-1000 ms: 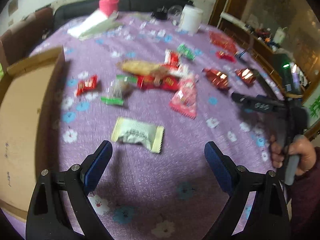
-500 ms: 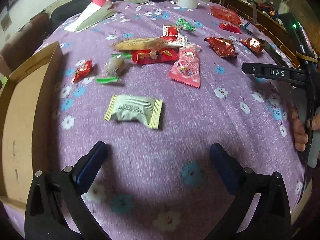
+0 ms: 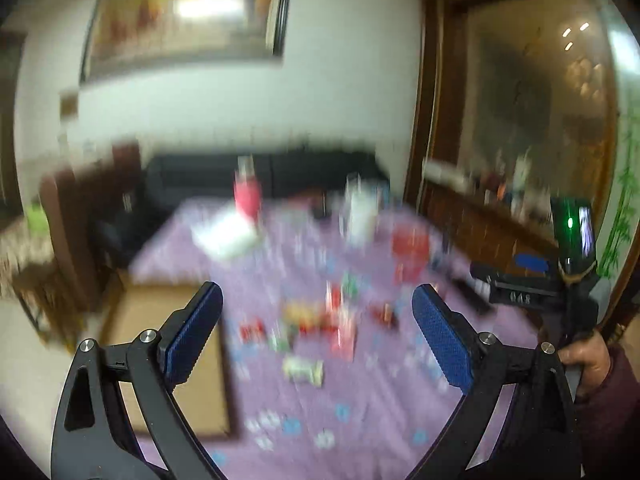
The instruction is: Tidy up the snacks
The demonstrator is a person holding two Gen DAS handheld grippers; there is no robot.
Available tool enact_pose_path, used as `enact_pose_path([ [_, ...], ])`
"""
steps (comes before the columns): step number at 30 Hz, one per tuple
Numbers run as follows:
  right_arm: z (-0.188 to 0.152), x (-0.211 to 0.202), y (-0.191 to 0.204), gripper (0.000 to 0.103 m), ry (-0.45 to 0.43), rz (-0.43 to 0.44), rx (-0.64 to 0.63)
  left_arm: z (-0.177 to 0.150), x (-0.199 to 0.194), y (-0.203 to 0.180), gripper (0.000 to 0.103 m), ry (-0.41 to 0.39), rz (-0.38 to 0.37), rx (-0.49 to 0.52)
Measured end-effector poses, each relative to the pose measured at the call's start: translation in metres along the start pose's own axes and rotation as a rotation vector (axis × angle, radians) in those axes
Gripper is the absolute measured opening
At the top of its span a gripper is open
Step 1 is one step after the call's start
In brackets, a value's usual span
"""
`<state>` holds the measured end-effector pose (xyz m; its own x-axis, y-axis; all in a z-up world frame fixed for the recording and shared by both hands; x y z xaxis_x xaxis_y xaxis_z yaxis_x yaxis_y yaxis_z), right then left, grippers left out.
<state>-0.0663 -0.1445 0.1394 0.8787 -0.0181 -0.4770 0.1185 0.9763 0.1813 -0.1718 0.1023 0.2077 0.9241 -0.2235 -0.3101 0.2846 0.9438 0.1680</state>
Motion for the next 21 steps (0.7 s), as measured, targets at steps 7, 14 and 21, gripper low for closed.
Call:
enact_pose_path([
  [7, 0.094, -0.093, 0.034, 0.103, -0.234, -0.162, -0.26, 0.117, -0.082, 0.06, 0.097, -0.156, 0.051, -0.039],
  [14, 0.147, -0.131, 0.032, 0.103, -0.204, -0.111, -0.175, 0.162, -0.103, 0.109, 0.097, -0.169, 0.103, -0.106],
  [21, 0.206, -0.158, -0.019, 0.103, -0.17, 0.009, 0.091, 0.156, -0.106, 0.129, 0.097, -0.187, 0.154, -0.093],
])
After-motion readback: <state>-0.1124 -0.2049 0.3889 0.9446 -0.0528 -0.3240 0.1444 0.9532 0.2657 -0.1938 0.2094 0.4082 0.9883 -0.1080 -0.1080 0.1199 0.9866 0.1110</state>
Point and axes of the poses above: each gripper's, at about its wrist camera, not at the fingertips, and x roughly the way its jaws point, y to its left, z to its top, the point moved 9 cm from there along x, roughly the way its jaws point, and after that the axes turned 15 degrees about x, right-handed, at the moved point
